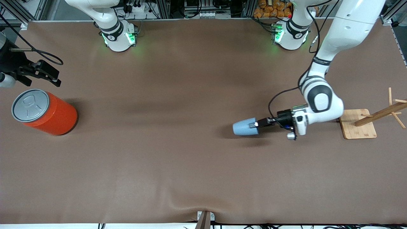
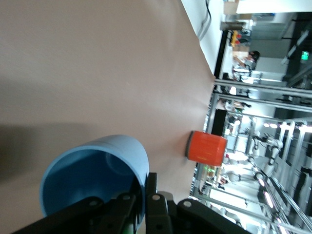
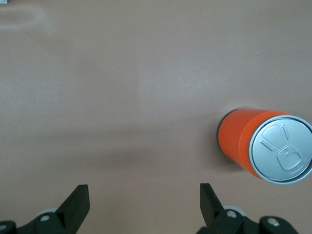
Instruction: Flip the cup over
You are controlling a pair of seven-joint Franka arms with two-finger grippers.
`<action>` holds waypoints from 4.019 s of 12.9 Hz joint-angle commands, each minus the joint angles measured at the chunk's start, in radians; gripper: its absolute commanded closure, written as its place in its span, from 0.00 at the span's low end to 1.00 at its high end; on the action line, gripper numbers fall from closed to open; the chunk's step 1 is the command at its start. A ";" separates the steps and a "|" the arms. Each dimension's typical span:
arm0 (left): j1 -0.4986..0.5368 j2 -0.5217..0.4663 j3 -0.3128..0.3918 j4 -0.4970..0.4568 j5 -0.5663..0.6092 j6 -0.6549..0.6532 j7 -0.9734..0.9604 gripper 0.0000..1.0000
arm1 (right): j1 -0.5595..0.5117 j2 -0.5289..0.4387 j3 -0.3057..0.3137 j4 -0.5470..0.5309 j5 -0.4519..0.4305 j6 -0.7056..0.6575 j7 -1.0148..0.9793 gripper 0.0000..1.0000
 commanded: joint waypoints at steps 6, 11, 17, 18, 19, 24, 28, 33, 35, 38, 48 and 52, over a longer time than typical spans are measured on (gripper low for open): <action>0.054 -0.009 0.071 0.163 0.611 0.008 -0.373 1.00 | -0.012 0.013 0.005 0.028 0.001 -0.023 -0.014 0.00; 0.063 -0.064 0.109 0.126 0.953 0.013 -0.390 1.00 | -0.013 0.013 0.004 0.028 0.001 -0.023 -0.014 0.00; 0.025 -0.152 0.098 0.029 1.235 0.063 -0.654 1.00 | -0.013 0.013 0.004 0.028 0.003 -0.035 -0.011 0.00; 0.005 -0.162 0.098 -0.001 1.236 0.106 -0.680 1.00 | -0.015 0.013 0.004 0.028 0.003 -0.048 -0.011 0.00; 0.000 -0.164 0.098 -0.014 1.236 0.128 -0.704 1.00 | -0.013 0.013 0.002 0.026 0.003 -0.049 -0.011 0.00; -0.054 -0.173 0.091 -0.084 1.371 0.224 -0.894 1.00 | -0.013 0.013 0.002 0.028 0.004 -0.048 -0.005 0.00; -0.055 -0.147 0.089 -0.058 1.371 0.217 -0.939 0.02 | -0.012 0.013 0.002 0.028 0.004 -0.049 -0.005 0.00; -0.047 -0.178 0.091 0.137 1.370 -0.023 -0.931 0.00 | -0.013 0.013 0.002 0.028 0.004 -0.049 -0.006 0.00; -0.047 -0.172 0.097 0.309 1.370 -0.209 -0.933 0.00 | -0.012 0.013 0.002 0.028 0.004 -0.049 -0.006 0.00; -0.024 -0.213 0.097 0.454 1.373 -0.358 -0.925 0.00 | -0.012 0.013 0.002 0.028 0.004 -0.049 -0.006 0.00; -0.029 -0.535 0.055 0.396 1.439 -0.533 -0.905 0.00 | -0.012 0.013 0.002 0.028 0.004 -0.049 -0.013 0.00; -0.009 -0.630 0.060 0.272 1.428 -0.495 -0.902 0.00 | -0.013 0.013 0.001 0.028 0.004 -0.049 -0.016 0.00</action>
